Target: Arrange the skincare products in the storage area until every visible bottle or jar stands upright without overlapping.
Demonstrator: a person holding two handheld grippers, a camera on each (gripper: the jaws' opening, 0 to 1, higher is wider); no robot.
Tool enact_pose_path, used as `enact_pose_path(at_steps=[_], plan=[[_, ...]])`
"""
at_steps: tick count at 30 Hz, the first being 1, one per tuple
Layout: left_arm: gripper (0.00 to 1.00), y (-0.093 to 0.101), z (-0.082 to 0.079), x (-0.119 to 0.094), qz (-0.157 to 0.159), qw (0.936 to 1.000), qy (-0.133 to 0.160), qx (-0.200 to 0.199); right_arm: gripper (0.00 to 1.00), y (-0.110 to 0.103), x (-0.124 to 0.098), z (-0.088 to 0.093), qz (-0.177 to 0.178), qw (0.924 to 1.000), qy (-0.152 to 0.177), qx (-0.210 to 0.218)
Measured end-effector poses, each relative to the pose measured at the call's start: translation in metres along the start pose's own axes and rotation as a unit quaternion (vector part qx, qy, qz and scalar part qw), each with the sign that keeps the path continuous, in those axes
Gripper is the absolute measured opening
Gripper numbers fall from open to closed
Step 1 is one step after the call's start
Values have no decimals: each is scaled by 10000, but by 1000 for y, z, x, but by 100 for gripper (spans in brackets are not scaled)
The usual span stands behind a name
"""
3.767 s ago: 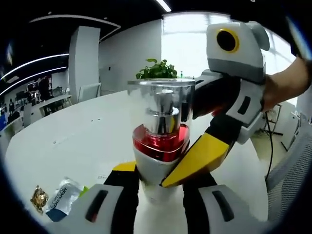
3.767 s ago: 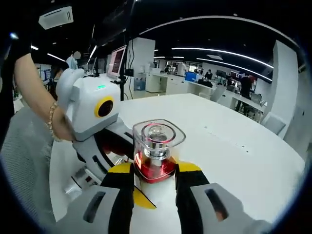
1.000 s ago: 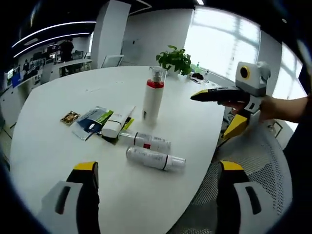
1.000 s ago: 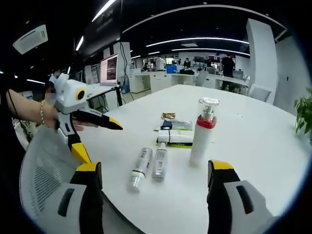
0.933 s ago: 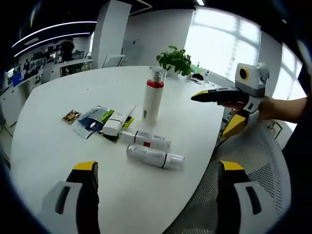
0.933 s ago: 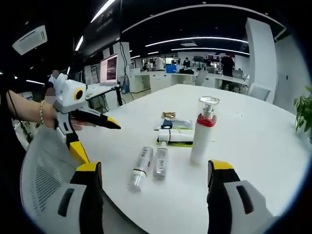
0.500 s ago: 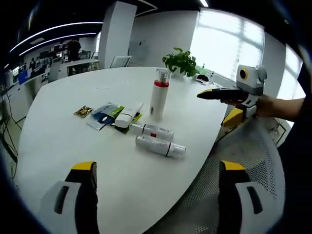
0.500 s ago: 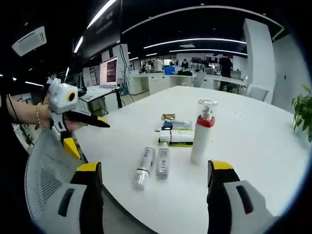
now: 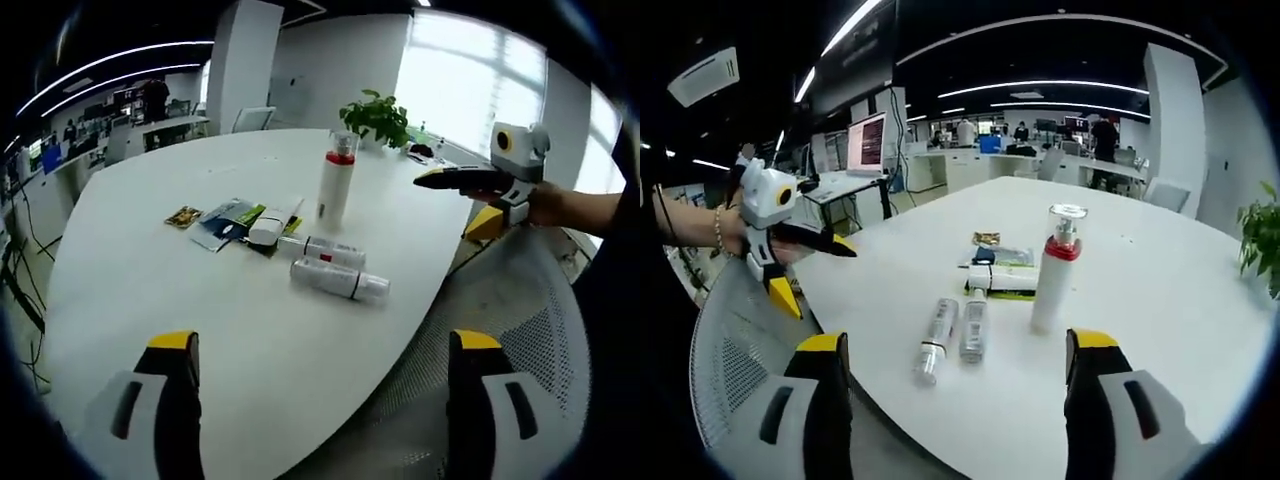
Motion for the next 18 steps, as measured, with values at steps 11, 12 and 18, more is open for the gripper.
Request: enact_pose_path(at_steps=[11,12,18], plan=[[92,2,-17,12,166,9979,-238,583,86,1,-2,2,39,9999,68,87],[91,2,-19,14,173,9977,-240,604,86,1,-2,2,27,9999,67,88],[91,4,-30,23,229,9976,-146,641,86,0,-1,3,-2,10000,14,53]])
Point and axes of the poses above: the point that each gripper's makers call its tool centre point, and the gripper's own axes: x roughly forward along the fingers, y roughly to its right, z roughly out of its underside, the point moved 10 cm from there along -x, roughly backward along the fingers, and after that the axes turned 8 degrees about -y, right-handed, at the moved point
